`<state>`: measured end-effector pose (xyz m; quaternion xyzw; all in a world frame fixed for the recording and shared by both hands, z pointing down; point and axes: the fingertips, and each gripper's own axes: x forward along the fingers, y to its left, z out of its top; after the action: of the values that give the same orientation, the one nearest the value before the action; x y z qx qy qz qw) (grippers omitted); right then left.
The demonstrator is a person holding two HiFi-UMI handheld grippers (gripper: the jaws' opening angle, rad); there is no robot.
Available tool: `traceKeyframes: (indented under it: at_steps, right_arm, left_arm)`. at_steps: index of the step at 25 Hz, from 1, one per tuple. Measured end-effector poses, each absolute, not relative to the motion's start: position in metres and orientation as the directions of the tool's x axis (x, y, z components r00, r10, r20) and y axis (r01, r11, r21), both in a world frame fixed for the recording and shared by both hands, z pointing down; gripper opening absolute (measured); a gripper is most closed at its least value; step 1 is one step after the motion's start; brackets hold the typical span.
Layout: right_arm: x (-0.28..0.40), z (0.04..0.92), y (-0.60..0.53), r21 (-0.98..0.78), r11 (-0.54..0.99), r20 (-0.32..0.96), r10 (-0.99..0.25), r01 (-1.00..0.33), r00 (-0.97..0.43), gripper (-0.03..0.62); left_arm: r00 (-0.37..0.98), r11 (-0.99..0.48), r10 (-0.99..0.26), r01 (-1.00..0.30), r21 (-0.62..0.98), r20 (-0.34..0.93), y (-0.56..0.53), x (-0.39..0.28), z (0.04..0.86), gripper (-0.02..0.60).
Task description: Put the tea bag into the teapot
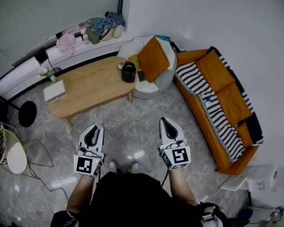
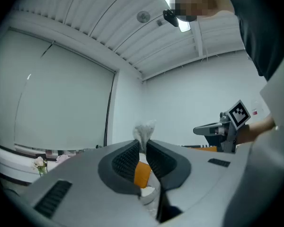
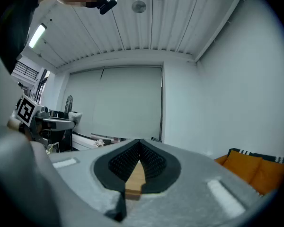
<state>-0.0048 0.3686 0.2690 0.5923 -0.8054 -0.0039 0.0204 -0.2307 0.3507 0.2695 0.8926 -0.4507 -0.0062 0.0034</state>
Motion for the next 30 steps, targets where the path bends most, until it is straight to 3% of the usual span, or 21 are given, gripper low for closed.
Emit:
traceKeyframes:
  at_steps: [3, 8, 19, 30]
  right_arm:
    - [0.005, 0.280, 0.377, 0.030, 0.288, 0.081, -0.955, -0.957, -0.285, 0.005]
    - [0.009, 0.275, 0.385, -0.067, 0.336, 0.018, -0.941, -0.939, -0.338, 0.005]
    - [0.039, 0.306, 0.394, -0.065, 0.368, 0.073, -0.925, -0.928, -0.372, 0.005]
    - [0.067, 0.327, 0.333, -0.064, 0.303, 0.135, -0.942, -0.951, -0.309, 0.005]
  left_arm:
    - [0.598, -0.598, -0.801, -0.801, 0.012, -0.007, 0.357, -0.225, 0.269, 0.038]
    - [0.595, -0.595, -0.804, -0.804, 0.007, 0.003, 0.361, -0.213, 0.270, 0.038]
    - [0.571, -0.571, -0.821, -0.821, 0.016, 0.011, 0.364, -0.184, 0.285, 0.038]
    - [0.600, -0.598, -0.799, -0.800, 0.042, 0.044, 0.282, -0.164, 0.319, 0.038]
